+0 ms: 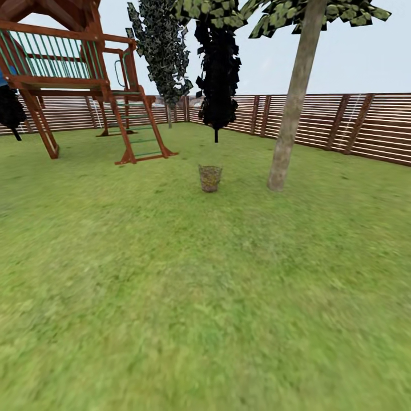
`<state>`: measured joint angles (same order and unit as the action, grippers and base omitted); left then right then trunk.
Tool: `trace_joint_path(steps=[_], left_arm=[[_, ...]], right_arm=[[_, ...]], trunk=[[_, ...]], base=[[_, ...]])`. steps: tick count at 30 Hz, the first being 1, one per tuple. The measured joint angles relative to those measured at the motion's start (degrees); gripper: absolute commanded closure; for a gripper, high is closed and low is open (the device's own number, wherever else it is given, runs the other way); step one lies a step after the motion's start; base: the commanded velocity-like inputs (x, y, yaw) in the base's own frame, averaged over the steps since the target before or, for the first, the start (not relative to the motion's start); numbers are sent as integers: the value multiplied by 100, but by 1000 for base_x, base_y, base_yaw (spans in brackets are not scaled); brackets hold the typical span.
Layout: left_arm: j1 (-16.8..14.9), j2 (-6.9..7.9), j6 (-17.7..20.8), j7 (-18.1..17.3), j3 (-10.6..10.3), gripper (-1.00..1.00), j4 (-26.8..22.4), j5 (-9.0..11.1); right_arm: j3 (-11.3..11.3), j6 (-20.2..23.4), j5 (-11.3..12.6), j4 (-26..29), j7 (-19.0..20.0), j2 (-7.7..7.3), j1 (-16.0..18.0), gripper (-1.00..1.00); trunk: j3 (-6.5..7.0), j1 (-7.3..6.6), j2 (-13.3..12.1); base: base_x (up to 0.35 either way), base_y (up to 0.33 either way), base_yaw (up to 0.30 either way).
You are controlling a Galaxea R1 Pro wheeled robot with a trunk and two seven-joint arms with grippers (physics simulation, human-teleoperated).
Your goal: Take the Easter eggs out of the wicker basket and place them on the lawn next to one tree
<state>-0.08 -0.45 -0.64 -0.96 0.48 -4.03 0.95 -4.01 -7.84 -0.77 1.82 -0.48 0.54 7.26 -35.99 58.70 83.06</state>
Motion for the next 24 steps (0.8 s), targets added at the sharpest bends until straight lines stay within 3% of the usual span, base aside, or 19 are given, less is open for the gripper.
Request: trace_joint_path(steps=[14, 24], left_arm=[[0, 0, 1, 0, 0, -100, 0, -1], [1, -4, -1, 0, 0, -100, -1, -3]], right_arm=[[6, -11, -20, 3, -8, -1, 0, -100], [6, -196, -19, 2, -4, -1, -2, -100]], trunk=[[0, 0, 0], [0, 0, 0]], base=[[339, 0, -5], [339, 0, -218]])
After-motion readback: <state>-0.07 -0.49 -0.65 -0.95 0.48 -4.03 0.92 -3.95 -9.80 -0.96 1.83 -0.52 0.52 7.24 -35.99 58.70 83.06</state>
